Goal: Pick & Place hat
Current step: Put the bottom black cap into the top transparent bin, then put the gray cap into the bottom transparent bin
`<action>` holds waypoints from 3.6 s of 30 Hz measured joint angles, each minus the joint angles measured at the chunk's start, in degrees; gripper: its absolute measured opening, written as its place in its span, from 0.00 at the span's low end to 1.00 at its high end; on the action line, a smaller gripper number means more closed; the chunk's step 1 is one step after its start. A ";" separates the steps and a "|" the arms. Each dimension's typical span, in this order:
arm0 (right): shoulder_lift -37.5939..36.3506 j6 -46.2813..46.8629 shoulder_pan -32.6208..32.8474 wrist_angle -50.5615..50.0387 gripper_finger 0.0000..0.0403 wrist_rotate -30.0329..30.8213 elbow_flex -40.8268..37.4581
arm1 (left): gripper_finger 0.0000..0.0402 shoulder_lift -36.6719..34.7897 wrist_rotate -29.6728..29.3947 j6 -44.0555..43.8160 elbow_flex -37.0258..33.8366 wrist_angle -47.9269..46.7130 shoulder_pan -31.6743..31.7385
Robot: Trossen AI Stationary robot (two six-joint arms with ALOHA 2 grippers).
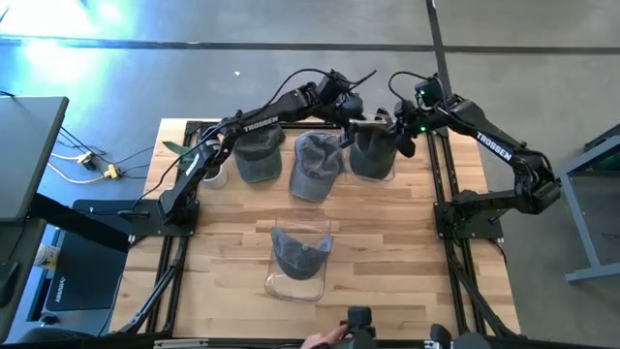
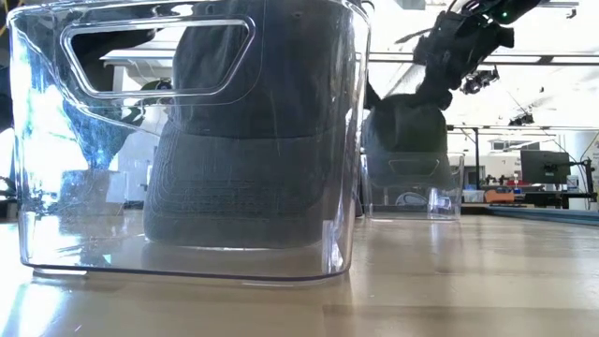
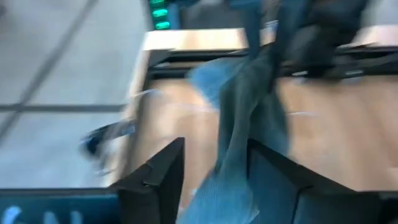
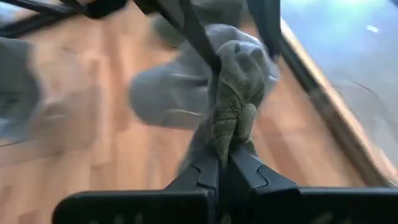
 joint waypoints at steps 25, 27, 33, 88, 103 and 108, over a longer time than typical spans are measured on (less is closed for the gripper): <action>9.54 -3.90 0.00 10.61 0.01 20.14 0.00 | 0.47 -3.50 -2.82 0.75 0.00 -14.43 -0.79; 9.87 -3.52 0.00 10.63 0.04 21.01 0.00 | 0.47 -3.27 -3.06 0.72 0.00 -14.07 -0.79; 8.39 -2.93 -0.38 10.54 0.27 22.86 0.00 | 0.47 -3.57 -4.61 0.25 -0.02 -15.17 -0.75; -10.29 36.60 23.06 4.84 0.65 22.11 0.00 | 0.47 -9.27 -8.48 6.64 -30.46 -7.76 4.78; -10.29 42.18 31.63 12.74 0.65 30.49 0.00 | 0.04 -9.27 -8.83 12.69 -34.73 -5.20 4.85; -10.29 43.87 34.10 13.14 0.65 30.55 0.00 | 0.02 -9.23 -8.65 12.32 -33.33 -8.92 4.74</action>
